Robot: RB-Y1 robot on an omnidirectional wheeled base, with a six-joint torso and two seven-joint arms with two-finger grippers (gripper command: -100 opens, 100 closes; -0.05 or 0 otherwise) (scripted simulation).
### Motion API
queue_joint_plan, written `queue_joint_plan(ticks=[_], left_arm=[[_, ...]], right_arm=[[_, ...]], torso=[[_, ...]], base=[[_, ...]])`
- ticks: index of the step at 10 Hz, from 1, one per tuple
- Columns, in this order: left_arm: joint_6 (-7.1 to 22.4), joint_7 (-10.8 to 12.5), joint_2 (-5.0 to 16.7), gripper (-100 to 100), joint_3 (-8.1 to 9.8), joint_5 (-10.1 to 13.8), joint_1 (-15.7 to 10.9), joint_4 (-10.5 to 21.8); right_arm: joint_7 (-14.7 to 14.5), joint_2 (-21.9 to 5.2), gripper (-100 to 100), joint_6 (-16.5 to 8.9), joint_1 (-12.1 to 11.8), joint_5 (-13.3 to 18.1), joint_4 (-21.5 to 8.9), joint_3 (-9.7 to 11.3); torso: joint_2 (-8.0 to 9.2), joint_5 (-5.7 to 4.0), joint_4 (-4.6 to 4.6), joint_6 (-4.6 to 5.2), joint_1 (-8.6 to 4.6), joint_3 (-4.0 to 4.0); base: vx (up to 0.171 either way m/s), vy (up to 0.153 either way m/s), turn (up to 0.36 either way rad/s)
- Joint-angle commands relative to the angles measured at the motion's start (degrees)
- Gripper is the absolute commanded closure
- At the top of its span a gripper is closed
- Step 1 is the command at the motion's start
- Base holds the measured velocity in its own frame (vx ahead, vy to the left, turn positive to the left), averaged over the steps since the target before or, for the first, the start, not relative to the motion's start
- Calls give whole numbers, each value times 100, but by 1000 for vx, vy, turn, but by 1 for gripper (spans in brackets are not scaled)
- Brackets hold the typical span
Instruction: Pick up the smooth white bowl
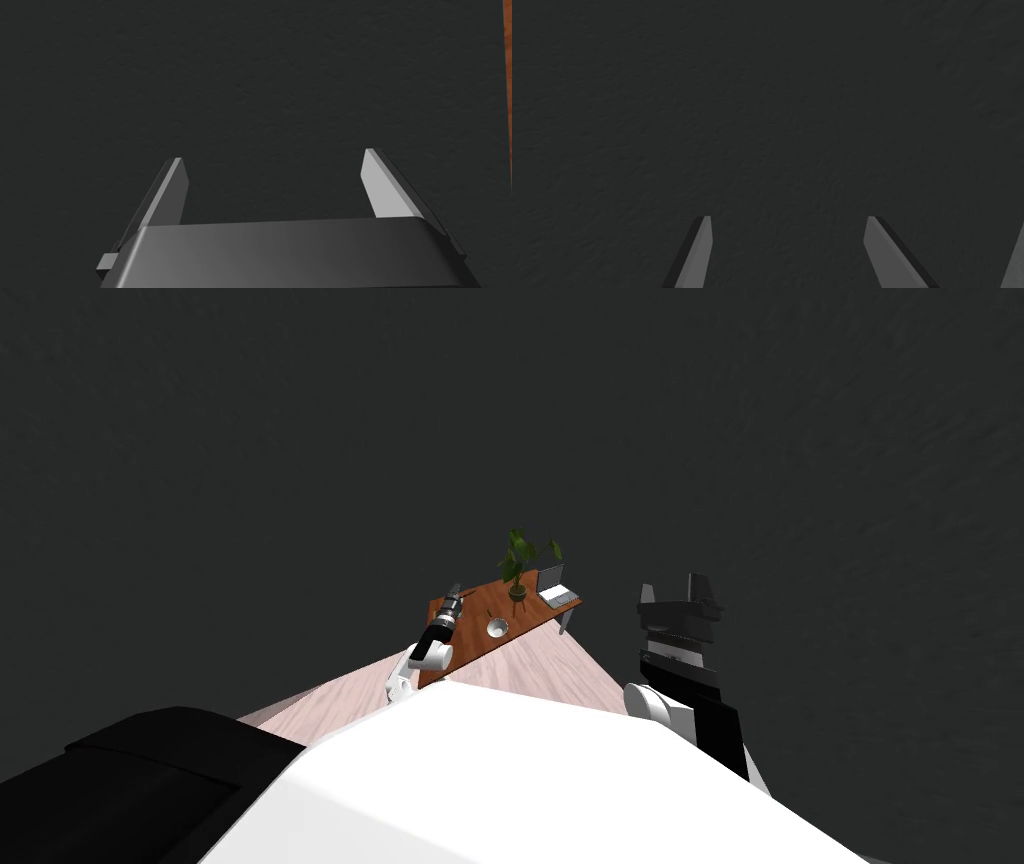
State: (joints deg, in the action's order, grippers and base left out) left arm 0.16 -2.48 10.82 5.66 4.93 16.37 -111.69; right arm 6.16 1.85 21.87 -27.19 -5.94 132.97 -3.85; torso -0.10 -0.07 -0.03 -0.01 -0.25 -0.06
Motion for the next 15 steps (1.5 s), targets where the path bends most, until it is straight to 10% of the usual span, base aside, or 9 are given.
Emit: queue_joint_plan(ticks=[1,15], left_arm=[[187,74,44,-100,44,32,-168,286],[1307,296,-117,-100,227,102,-977,2597]], right_arm=[[0,0,0,0,0,0,0,0],[0,0,0,0,0,0,0,0]], torso=[[0,0,0,0,0,0],[-3,1,0,0,10,-2]], base=[[25,-65,4],[37,-64,18]])
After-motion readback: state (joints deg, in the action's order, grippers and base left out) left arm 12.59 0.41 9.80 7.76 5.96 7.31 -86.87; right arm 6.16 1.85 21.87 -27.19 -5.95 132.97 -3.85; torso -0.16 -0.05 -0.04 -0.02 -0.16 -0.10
